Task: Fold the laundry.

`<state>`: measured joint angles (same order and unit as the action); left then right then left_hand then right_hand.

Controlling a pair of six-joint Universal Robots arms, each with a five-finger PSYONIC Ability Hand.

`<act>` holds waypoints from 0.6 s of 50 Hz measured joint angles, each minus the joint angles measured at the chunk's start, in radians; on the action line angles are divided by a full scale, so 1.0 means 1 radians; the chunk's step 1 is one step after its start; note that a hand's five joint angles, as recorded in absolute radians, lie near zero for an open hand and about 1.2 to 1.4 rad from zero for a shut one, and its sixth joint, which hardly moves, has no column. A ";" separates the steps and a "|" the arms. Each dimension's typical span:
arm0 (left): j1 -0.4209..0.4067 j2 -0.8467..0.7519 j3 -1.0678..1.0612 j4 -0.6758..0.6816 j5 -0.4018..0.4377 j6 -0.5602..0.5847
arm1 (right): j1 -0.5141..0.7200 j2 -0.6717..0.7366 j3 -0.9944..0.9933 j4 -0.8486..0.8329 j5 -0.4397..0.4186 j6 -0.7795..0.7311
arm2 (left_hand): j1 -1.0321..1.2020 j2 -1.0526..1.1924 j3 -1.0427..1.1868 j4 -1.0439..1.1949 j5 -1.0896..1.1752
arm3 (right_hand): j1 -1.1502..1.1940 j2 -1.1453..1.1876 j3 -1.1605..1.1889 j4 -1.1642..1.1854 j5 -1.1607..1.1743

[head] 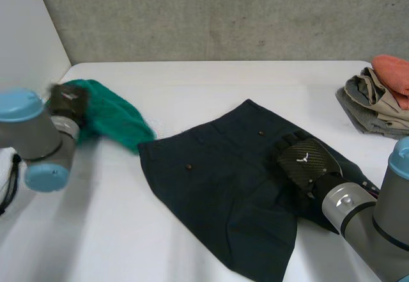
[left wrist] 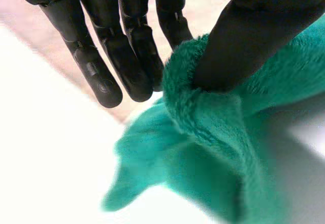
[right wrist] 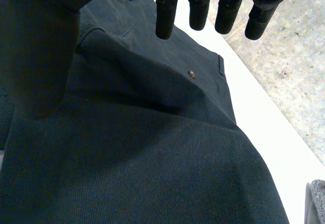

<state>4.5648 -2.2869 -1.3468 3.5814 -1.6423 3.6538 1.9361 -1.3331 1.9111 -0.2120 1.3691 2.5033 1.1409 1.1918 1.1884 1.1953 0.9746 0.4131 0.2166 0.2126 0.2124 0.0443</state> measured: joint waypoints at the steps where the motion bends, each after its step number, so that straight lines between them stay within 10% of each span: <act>1: 0.015 0.004 0.008 0.020 -0.034 0.001 | 0.000 0.000 0.000 0.000 0.000 0.000 | 0.000 0.000 0.000 0.000 0.000 | 0.000 0.000 0.000 0.000 0.000; 7: 0.127 0.056 0.044 0.122 -0.232 0.011 | 0.000 0.000 0.000 0.000 0.000 -0.001 | -0.005 -0.004 -0.006 -0.007 -0.003 | 0.000 0.000 0.000 0.000 0.000; 10: 0.158 0.094 0.029 0.149 -0.261 0.013 | 0.002 -0.001 0.000 0.001 0.000 -0.001 | -0.434 -0.435 -0.430 -0.417 -0.378 | 0.000 0.000 0.000 0.000 0.000; 15: 0.120 0.124 -0.023 0.149 -0.212 0.016 | 0.003 -0.003 0.003 0.002 0.001 -0.001 | -0.946 -0.962 -0.954 -0.968 -0.920 | 0.000 0.000 0.000 0.000 0.000; 30: -0.204 0.280 -0.292 0.012 -0.035 -0.028 | 0.000 -0.041 -0.006 0.011 -0.002 -0.001 | -0.946 -0.985 -0.976 -0.993 -0.929 | 0.000 0.000 0.000 0.000 0.000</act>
<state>4.3604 -2.0066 -1.6391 3.5939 -1.6776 3.6262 1.9358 -1.3745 1.9050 -0.2010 1.3671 2.5019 0.1954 0.2066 0.2124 0.2022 0.0451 0.4131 0.2166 0.2126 0.2124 0.0443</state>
